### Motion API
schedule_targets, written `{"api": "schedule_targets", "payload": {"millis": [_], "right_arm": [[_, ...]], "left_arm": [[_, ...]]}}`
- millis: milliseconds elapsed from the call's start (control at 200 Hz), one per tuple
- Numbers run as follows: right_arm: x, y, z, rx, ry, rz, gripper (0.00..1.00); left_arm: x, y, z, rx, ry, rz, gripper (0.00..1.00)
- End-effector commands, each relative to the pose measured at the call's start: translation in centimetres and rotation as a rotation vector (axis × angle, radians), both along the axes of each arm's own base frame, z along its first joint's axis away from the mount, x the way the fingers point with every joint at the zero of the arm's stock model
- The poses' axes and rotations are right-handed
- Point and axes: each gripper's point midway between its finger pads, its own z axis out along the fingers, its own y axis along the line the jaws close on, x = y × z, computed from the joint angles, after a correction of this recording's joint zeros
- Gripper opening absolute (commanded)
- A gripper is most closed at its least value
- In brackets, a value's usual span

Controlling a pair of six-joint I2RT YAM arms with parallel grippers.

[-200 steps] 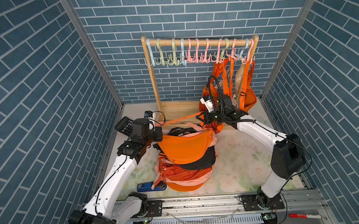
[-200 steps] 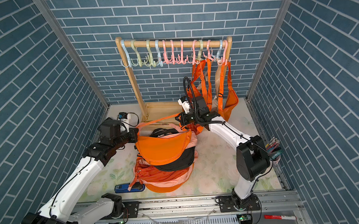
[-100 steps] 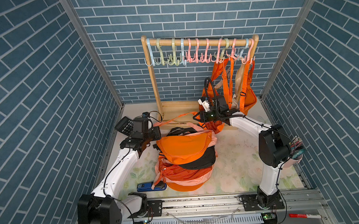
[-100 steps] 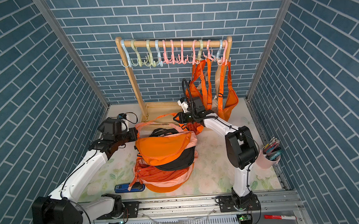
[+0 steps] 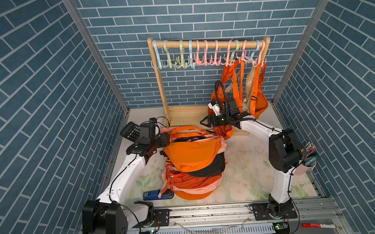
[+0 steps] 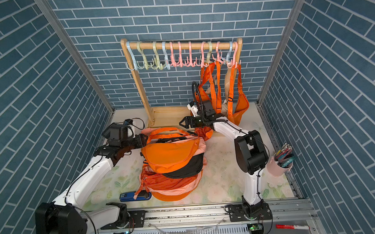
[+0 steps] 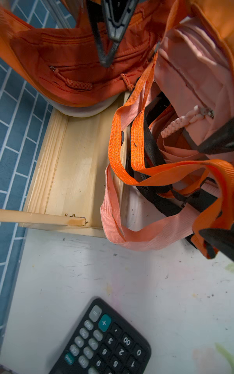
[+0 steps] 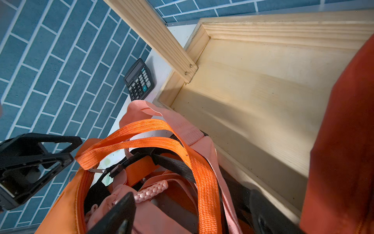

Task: Take the bag off the hook
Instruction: Place the bag inside the bag.

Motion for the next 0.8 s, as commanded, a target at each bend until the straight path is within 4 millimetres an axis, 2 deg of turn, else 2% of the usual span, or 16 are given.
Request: {"api": "schedule_targets", "payload": {"millis": [0, 25, 45, 70, 85, 110, 465, 795], "right_arm": [[-0.1, -0.5, 2.3, -0.004, -0.065, 0.021, 0.89], [-0.2, -0.6, 2.5, -0.004, -0.070, 0.020, 0.89], [-0.3, -0.7, 2.7, -0.004, -0.072, 0.020, 0.89], [-0.3, -0.8, 2.9, -0.004, -0.078, 0.018, 0.89], [-0.4, -0.8, 3.0, -0.003, -0.080, 0.018, 0.89], [-0.5, -0.9, 3.2, -0.003, -0.085, 0.019, 0.90], [-1.7, -2.4, 6.8, 0.001, -0.150, -0.013, 0.91], [-3.0, -4.1, 10.5, -0.019, -0.227, -0.060, 0.93]], "left_arm": [[-0.4, 0.9, 0.8, 0.019, -0.032, 0.032, 0.74], [-0.5, 1.1, 0.9, 0.025, -0.036, 0.039, 0.77], [-0.5, 1.2, 1.0, 0.026, -0.042, 0.044, 0.85], [-0.6, 1.4, 1.2, 0.029, -0.048, 0.050, 0.88], [-0.6, 1.5, 1.3, 0.032, -0.053, 0.056, 0.96], [-0.7, 1.6, 1.5, 0.035, -0.061, 0.063, 0.99], [-2.0, 3.0, 4.3, 0.052, -0.164, 0.115, 0.99], [-3.2, 3.2, 8.3, 0.052, -0.284, 0.106, 0.99]]}}
